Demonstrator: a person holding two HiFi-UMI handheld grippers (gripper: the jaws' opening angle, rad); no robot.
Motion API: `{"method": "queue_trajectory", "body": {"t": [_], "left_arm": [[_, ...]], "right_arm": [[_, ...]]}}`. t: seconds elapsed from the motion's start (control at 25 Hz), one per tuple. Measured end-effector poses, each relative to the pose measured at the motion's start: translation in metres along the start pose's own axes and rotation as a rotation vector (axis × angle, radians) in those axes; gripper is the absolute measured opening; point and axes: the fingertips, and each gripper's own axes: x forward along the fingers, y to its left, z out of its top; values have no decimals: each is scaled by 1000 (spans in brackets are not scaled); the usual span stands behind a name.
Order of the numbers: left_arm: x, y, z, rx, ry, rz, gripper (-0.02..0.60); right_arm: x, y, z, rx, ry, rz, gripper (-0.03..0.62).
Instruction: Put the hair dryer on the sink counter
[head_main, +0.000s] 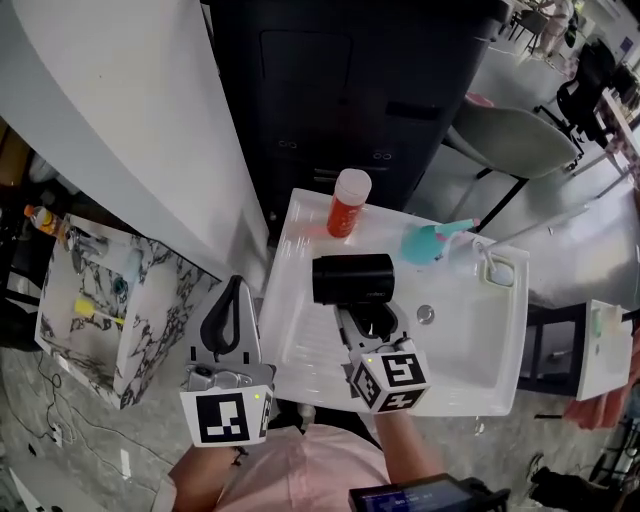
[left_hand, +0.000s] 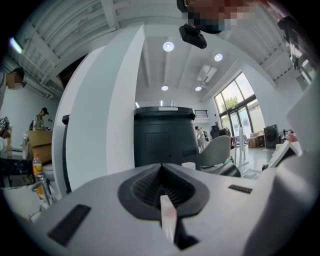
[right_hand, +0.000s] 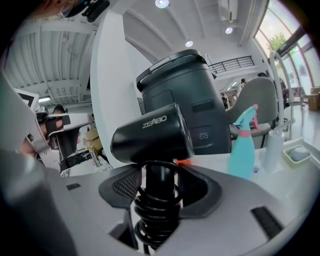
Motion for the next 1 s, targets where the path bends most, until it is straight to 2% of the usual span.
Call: {"method": "queue_trajectory", "body": {"t": [0.52,1.0], "left_arm": [[25,2,-41,-13,90,-24,9],[43,0,-55,-22,125,-43,9]], "right_arm": [[34,-22,-72,124,162,-38,232],[55,-27,-97,193,286,-42,233]]}}
